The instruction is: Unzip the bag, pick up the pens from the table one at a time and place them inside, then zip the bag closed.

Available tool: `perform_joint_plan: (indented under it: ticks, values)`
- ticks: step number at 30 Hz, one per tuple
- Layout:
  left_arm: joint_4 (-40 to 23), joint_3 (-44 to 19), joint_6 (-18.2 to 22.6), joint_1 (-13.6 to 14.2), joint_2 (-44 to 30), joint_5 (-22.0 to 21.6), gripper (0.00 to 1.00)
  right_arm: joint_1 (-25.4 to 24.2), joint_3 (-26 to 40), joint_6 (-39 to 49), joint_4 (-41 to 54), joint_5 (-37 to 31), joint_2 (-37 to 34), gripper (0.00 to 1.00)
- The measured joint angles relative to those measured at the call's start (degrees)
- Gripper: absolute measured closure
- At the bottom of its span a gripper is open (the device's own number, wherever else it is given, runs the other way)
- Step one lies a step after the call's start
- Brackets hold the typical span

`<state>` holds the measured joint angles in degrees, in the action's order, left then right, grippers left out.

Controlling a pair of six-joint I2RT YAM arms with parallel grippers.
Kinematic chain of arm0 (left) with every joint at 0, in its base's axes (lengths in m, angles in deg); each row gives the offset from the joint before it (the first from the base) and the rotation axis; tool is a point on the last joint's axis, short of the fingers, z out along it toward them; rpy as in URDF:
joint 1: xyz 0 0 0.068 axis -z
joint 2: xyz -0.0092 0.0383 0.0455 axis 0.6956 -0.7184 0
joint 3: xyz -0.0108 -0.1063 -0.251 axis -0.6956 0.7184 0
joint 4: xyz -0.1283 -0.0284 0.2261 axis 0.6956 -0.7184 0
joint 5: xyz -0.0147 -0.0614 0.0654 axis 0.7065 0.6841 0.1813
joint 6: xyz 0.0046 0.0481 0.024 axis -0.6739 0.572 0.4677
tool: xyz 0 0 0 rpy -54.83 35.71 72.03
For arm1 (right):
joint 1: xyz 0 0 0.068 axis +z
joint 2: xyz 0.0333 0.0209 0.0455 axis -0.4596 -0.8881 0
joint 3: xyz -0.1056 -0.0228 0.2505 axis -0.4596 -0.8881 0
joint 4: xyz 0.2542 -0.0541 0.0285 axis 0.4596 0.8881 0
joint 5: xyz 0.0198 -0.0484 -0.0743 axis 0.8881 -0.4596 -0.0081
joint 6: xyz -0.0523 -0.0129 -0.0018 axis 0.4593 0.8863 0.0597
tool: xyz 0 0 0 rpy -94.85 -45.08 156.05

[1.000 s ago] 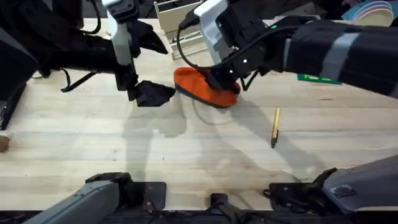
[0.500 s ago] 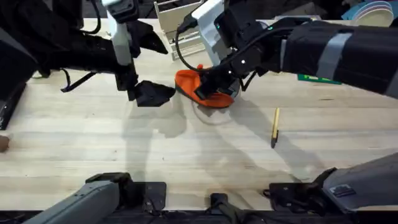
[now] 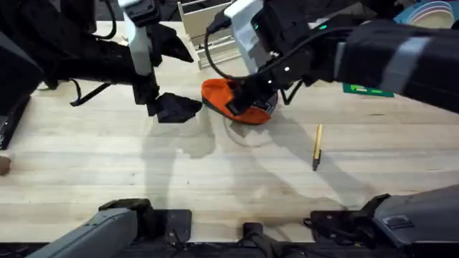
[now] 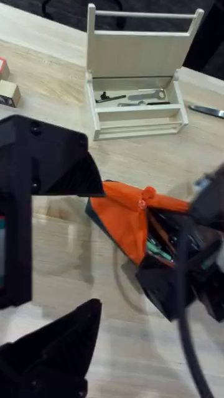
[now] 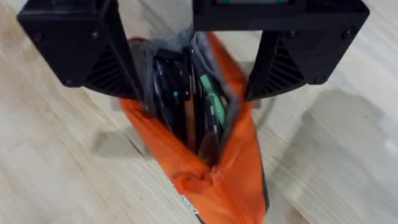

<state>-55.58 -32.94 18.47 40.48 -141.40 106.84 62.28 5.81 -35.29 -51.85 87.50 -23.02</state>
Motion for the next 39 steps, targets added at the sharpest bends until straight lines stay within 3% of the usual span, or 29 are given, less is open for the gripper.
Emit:
perform_joint_plan:
  ticks: [9,24,25,32,39]
  values:
    - [0.02,0.00,-0.02,0.00,0.00,0.00,0.007,0.00,0.00,-0.90,5.34,-0.23,11.44,0.004]
    - [0.02,0.00,-0.01,0.00,0.00,0.00,0.007,-0.01,0.00,-12.97,20.81,-10.16,29.84,0.004]
    - [0.02,0.00,-0.02,0.00,0.00,0.00,0.007,0.00,0.00,-18.89,25.78,-11.82,33.55,0.004]
    - [0.02,0.00,-0.02,0.00,0.00,0.00,0.007,-0.02,0.00,-28.95,33.69,-19.48,36.79,0.003]
    - [0.02,0.00,-0.02,0.00,0.00,0.20,0.007,-0.67,-0.02,-34.19,36.48,-21.69,36.97,0.006]
